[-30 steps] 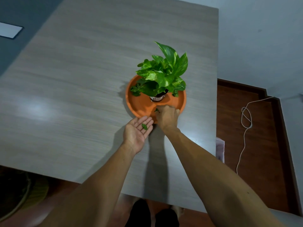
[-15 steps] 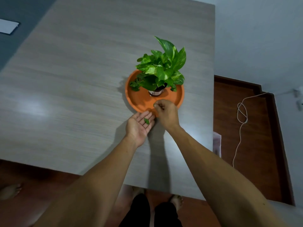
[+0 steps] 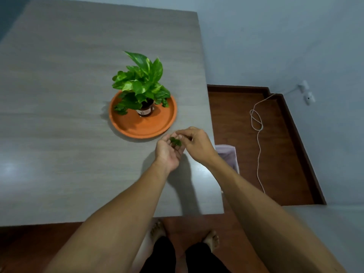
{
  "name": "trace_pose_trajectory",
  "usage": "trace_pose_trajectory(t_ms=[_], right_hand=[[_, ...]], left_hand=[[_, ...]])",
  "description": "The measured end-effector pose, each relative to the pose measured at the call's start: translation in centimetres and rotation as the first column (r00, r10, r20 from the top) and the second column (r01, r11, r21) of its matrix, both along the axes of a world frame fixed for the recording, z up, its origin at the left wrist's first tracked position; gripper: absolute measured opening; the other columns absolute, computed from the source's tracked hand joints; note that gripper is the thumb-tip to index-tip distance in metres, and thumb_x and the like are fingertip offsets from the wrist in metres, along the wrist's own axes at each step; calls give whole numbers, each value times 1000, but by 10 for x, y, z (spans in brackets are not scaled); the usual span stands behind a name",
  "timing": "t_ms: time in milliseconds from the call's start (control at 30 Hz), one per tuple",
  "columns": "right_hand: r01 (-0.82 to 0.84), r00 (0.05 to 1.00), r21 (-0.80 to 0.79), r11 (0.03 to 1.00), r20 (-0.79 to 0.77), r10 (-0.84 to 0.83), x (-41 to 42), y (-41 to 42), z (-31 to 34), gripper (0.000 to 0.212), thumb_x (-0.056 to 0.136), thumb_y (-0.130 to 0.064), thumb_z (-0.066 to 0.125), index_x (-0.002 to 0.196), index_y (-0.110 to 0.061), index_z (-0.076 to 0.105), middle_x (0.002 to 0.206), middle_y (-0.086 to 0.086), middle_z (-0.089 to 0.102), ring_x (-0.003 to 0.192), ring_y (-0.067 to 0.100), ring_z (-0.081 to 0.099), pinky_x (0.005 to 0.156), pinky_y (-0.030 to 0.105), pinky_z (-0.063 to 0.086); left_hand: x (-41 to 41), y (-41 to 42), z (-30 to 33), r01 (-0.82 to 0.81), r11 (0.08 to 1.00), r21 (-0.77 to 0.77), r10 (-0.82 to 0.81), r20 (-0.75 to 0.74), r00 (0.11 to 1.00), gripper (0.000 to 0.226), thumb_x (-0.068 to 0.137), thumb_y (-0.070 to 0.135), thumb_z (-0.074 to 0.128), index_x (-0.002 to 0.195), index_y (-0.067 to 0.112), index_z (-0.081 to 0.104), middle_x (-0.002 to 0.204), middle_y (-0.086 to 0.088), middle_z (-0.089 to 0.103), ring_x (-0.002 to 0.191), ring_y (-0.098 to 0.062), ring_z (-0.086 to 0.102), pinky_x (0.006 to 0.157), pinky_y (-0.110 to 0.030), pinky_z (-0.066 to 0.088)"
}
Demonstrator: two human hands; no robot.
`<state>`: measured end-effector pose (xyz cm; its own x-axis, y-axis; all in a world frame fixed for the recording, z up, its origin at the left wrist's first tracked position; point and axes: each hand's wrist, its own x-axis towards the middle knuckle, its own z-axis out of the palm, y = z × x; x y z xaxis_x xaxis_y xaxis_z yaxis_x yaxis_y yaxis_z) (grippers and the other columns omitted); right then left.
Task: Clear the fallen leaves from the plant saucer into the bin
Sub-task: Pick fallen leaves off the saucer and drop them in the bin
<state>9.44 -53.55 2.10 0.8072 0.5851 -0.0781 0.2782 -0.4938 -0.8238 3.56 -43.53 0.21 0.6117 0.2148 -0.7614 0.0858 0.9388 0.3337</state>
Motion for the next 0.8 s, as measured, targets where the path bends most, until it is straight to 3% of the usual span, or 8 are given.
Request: trace_pose_trajectory(t_ms=[133,233,400,500,600,700,800], right_hand=[[275,961,119,954,6,-277,18,-55,-5,15,91,-10,63,100,-15,73,99,2,73,93,16,68,87,37,56],[384,922,137,913,5,-388,29,-108,-10,20,95,-15,57,112,-16,69,107,1,69,99,14,66,91,39,56],[462,887,9,887,3,-463,41,-202,-35,29,99,-13,52,124,-13,65,119,2,67,111,18,61,96,32,52],[463,885,-58,884,-13,-465,46,-256,-57,33,97,-8,51,128,-7,64,123,10,67,113,24,62,90,22,43],[397,915,-130,909,-26,-403,53,-296,-84,36,93,-7,51,128,-8,61,119,12,68,108,28,63,85,27,46],[278,948,-218,936,-95,-304,60,-325,-121,45,90,-15,56,135,-12,54,125,11,64,113,28,60,87,30,46],[236,945,-261,936,-165,-284,59,-342,-160,59,85,-38,59,138,-19,45,132,7,59,118,27,58,92,36,50]], left_hand=[[20,-44,-3,37,999,-14,-37,24,999,36,101,13,42,128,-3,59,121,-18,69,112,-28,67,94,-34,56],[37,-85,-7,98,995,-6,-98,7,995,41,101,7,37,138,-4,51,140,-21,57,132,-32,54,109,-38,45],[59,-163,-16,152,988,16,-151,-46,987,29,102,12,42,121,0,60,137,-18,60,120,-28,60,110,-39,44],[72,-211,-29,156,988,11,-155,-72,985,30,104,21,41,107,3,64,137,-17,61,126,-27,59,115,-40,41],[81,-248,-47,130,991,5,-129,-109,986,32,104,24,40,106,3,64,135,-17,62,122,-27,61,110,-38,44],[87,-277,-72,107,994,17,-102,-167,981,31,103,24,41,107,3,64,132,-18,64,111,-27,64,102,-39,46],[91,-295,-104,94,995,28,-86,-211,974,33,103,24,41,117,2,62,135,-18,62,122,-29,61,107,-39,44]])
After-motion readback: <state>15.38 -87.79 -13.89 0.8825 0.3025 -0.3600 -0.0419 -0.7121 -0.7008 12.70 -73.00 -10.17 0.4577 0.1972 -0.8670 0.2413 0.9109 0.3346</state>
